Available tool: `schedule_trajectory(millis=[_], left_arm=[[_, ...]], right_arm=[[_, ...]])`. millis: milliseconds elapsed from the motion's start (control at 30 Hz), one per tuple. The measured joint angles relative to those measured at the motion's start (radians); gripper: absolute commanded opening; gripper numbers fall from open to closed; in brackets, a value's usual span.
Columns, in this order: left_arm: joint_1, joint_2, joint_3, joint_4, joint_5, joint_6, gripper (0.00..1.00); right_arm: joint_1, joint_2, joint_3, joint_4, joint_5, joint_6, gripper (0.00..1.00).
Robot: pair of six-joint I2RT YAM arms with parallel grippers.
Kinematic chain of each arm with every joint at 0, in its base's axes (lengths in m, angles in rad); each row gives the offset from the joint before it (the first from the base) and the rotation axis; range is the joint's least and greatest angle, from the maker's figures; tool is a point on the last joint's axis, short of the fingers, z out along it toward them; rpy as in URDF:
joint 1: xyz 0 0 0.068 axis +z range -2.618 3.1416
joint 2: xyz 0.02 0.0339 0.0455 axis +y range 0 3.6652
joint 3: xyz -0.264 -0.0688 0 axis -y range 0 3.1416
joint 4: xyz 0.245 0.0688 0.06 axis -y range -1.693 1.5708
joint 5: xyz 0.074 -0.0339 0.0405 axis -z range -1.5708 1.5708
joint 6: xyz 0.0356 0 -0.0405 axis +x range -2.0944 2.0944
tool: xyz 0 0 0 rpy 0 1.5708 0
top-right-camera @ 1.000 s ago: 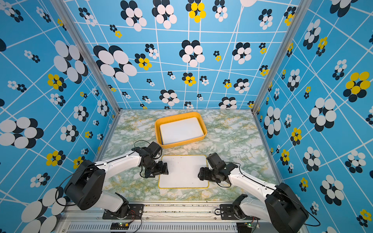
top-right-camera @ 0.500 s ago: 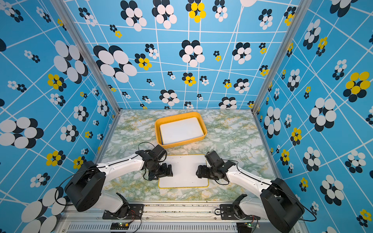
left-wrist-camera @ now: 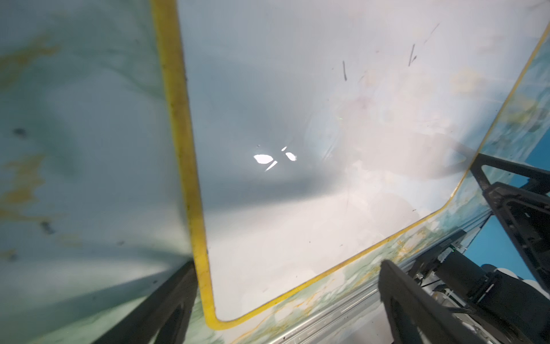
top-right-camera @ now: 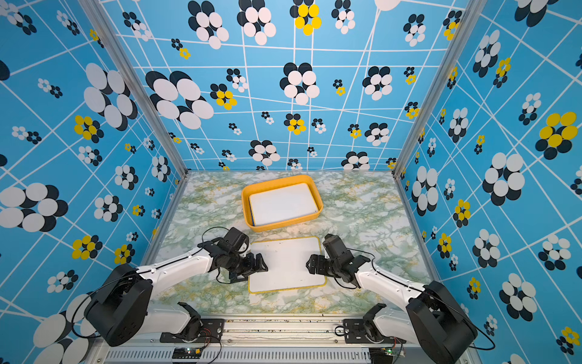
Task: Put the whiteboard into the storage box
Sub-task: Pick up the whiteboard at the center of the board.
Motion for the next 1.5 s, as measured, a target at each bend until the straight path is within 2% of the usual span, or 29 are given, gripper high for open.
schedule_trajectory(millis=[267, 600, 1033, 1300, 1500], left_arm=[[0.068, -0.005, -0.093, 0.267, 0.168, -0.023, 0.97], [0.112, -0.027, -0.161, 0.396, 0.241, -0.040, 0.96], [0.112, -0.059, -0.166, 0.348, 0.249, -0.066, 0.95], [0.095, -0.089, -0.156, 0.249, 0.253, -0.078, 0.95], [0.095, -0.097, -0.096, 0.134, 0.246, -0.053, 0.93]], right_arm=[[-0.016, -0.007, -0.011, 0.009, 0.127, -0.001, 0.86], [-0.016, -0.024, -0.022, 0.007, 0.144, 0.000, 0.86], [-0.016, -0.023, -0.030, 0.035, 0.129, 0.008, 0.86], [-0.016, -0.028, -0.040, 0.062, 0.107, 0.011, 0.86], [-0.016, -0.032, -0.041, 0.063, 0.094, 0.011, 0.86]])
